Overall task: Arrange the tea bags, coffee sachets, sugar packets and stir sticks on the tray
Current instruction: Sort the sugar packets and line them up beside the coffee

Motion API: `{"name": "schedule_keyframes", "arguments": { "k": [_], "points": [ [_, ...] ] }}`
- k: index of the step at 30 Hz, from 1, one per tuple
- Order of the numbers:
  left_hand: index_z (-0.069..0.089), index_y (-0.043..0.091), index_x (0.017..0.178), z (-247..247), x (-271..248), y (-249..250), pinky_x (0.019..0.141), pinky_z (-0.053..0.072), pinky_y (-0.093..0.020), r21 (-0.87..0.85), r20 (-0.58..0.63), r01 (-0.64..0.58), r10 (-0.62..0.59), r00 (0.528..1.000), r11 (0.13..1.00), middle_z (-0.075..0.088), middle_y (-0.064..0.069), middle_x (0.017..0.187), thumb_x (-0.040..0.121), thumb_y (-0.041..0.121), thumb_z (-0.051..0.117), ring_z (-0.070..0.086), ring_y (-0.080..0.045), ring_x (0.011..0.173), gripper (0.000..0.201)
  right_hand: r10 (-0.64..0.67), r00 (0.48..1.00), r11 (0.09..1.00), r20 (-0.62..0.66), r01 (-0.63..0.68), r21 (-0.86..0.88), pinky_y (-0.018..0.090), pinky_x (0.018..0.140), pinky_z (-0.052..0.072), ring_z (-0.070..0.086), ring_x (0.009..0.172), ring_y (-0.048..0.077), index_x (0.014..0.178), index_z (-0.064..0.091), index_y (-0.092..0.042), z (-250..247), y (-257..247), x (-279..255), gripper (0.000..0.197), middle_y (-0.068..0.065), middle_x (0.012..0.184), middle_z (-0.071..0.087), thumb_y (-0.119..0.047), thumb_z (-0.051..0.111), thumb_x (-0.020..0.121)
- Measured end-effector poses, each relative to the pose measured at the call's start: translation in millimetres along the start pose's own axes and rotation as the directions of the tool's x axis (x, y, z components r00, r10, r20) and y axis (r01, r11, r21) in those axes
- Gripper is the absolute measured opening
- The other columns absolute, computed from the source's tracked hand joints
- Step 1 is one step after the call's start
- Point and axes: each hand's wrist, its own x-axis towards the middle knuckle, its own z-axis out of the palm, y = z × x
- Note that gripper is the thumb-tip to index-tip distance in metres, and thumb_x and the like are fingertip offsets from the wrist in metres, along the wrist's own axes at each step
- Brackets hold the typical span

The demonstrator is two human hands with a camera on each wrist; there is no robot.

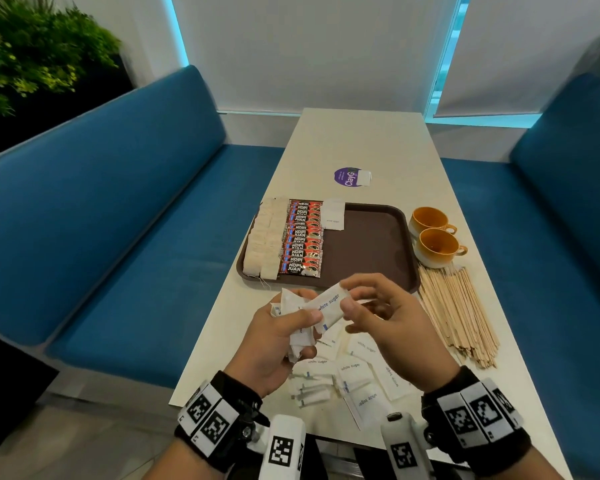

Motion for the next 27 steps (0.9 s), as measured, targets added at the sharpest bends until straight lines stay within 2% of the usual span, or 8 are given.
{"name": "schedule_keyframes", "arguments": {
  "k": [1, 4, 8, 10, 14, 18, 23, 27],
  "points": [
    [0.066, 0.011, 0.101, 0, 0, 0, 0.042, 0.038, -0.025, 0.012, 0.016, 0.001, -0.001, 1.0, 1.0, 0.061, -0.019, 0.083, 0.083, -0.003, 0.072, 0.053, -0.023, 0.06, 0.024, -0.008, 1.0, 0.999, 0.013, 0.008, 0.031, 0.041, 0.076, 0.064, 0.072, 0.087, 0.023, 0.102, 0.076, -0.027, 1, 0, -1, 0.015, 0.002, 0.099, 0.073, -0.018, 0.077, 0.089],
    [0.068, 0.014, 0.099, 2, 0, 0, 0.044, 0.037, -0.025, 0.041, 0.028, 0.029, -0.03, 0.999, 0.999, 0.064, -0.019, 0.089, 0.079, 0.01, 0.082, 0.054, -0.024, 0.063, 0.024, -0.035, 0.999, 0.999, -0.011, 0.035, 0.025, 0.036, 0.074, 0.061, 0.071, 0.079, 0.027, 0.094, 0.08, -0.02, 1, 6, -1, 0.018, 0.004, 0.093, 0.076, -0.004, 0.079, 0.085],
    [0.067, 0.01, 0.107, 1, 1, -3, 0.046, 0.036, -0.025, 0.093, 0.006, 0.114, -0.115, 0.993, 0.989, 0.065, -0.017, 0.094, 0.088, 0.033, 0.076, 0.052, -0.023, 0.063, 0.032, -0.032, 0.999, 0.997, -0.025, 0.034, 0.065, 0.032, 0.07, 0.061, 0.069, 0.082, 0.024, 0.1, 0.082, -0.02, -1, 11, 1, 0.03, -0.006, 0.107, 0.072, 0.003, 0.08, 0.081],
    [0.065, 0.008, 0.109, 0, 1, -5, 0.046, 0.035, -0.024, 0.093, -0.003, 0.108, -0.109, 0.994, 0.99, 0.063, -0.019, 0.094, 0.091, 0.029, 0.073, 0.052, -0.023, 0.063, 0.029, -0.027, 0.999, 0.998, -0.028, 0.029, 0.057, 0.031, 0.069, 0.061, 0.069, 0.08, 0.028, 0.102, 0.082, -0.022, -2, 12, 3, 0.034, -0.006, 0.109, 0.071, 0.003, 0.081, 0.079],
    [0.073, 0.015, 0.096, -1, 6, -8, 0.045, 0.035, -0.026, 0.073, -0.062, 0.015, -0.01, 0.998, 0.997, 0.065, -0.021, 0.09, 0.091, 0.015, 0.073, 0.052, -0.028, 0.067, 0.005, 0.002, 1.0, 0.998, -0.006, -0.001, 0.06, 0.029, 0.065, 0.06, 0.068, 0.074, 0.036, 0.104, 0.081, -0.018, -1, 12, 3, 0.038, 0.001, 0.111, 0.069, 0.006, 0.084, 0.075],
    [0.074, 0.01, 0.099, -1, 12, -10, 0.044, 0.035, -0.025, 0.081, -0.102, -0.033, 0.041, 0.994, 0.996, 0.067, -0.023, 0.088, 0.091, 0.013, 0.072, 0.053, -0.028, 0.065, 0.009, 0.037, 0.999, 0.993, 0.022, -0.04, 0.108, 0.044, 0.074, 0.063, 0.074, 0.075, 0.035, 0.105, 0.08, -0.016, -2, 15, 5, 0.03, 0.012, 0.099, 0.075, -0.001, 0.083, 0.079],
    [0.073, 0.013, 0.096, -3, 17, -9, 0.047, 0.037, -0.026, 0.116, -0.083, -0.025, 0.035, 0.996, 0.993, 0.065, -0.018, 0.085, 0.088, 0.021, 0.077, 0.052, -0.024, 0.063, 0.012, 0.052, 0.997, 0.998, -0.052, -0.05, 0.04, 0.034, 0.07, 0.062, 0.072, 0.072, 0.031, 0.097, 0.083, -0.018, -6, 16, 10, 0.024, 0.011, 0.085, 0.078, -0.001, 0.082, 0.08],
    [0.068, 0.004, 0.108, -8, 19, -13, 0.047, 0.039, -0.025, 0.184, -0.02, 0.031, -0.028, 0.999, 0.982, 0.064, -0.017, 0.087, 0.087, 0.009, 0.077, 0.052, -0.024, 0.062, 0.024, 0.064, 0.994, 0.997, -0.092, -0.066, -0.027, 0.037, 0.073, 0.06, 0.07, 0.071, 0.028, 0.098, 0.082, -0.019, -13, 13, 14, 0.024, 0.004, 0.084, 0.079, -0.005, 0.084, 0.079]
  ]
}}
